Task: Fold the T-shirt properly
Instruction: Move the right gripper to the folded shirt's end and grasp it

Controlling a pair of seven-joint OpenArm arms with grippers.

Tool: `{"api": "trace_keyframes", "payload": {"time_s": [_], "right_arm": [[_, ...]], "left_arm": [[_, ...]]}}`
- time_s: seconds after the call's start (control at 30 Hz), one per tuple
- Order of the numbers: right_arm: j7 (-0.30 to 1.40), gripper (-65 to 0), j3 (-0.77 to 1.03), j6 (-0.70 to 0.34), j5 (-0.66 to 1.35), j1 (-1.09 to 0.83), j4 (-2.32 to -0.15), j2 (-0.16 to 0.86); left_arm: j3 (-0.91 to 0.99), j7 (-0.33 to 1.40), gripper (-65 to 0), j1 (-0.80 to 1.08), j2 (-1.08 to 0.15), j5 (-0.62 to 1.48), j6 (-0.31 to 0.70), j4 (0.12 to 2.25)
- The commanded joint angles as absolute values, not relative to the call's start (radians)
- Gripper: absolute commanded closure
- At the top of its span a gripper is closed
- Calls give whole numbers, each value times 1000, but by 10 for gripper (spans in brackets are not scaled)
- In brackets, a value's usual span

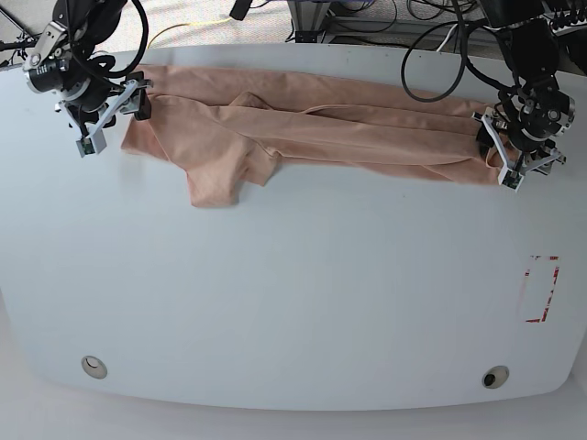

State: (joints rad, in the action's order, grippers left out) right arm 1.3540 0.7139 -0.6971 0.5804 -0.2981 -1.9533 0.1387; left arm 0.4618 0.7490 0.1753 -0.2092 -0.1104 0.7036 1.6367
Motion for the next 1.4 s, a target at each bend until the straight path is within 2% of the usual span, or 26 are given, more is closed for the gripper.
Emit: {"api": "trace_keyframes", "payload": {"time_s": [0.0,0.23,0.33,0.53,0.7,0.97,1.37], "right_arm": [[1345,-417,746,-698,585,-280,-1972,136],[1345,-417,745,-698,585,-206,-1971,131],[1345,-417,734,-698,585,-160,-1966,128],[1345,-417,596,-698,579,-77,-1954,127],[1339,-417,524,-698,579,16,-1782,111],[1230,-417,432,-698,579,110,-1537,116],[1181,-414,338,-698,579,139,-1440,108]], "left_arm": [[466,765,-451,157,-236,-108,698,1672],[469,771,-435,154,-228,-104,698,1845],[469,771,-435,147,-226,-104,698,1865],[464,771,-433,145,-226,-107,698,1842],[466,771,-433,151,-226,-107,698,1788],[470,766,-433,176,-232,-105,698,1747],[501,766,-433,182,-234,-108,698,1748]]}}
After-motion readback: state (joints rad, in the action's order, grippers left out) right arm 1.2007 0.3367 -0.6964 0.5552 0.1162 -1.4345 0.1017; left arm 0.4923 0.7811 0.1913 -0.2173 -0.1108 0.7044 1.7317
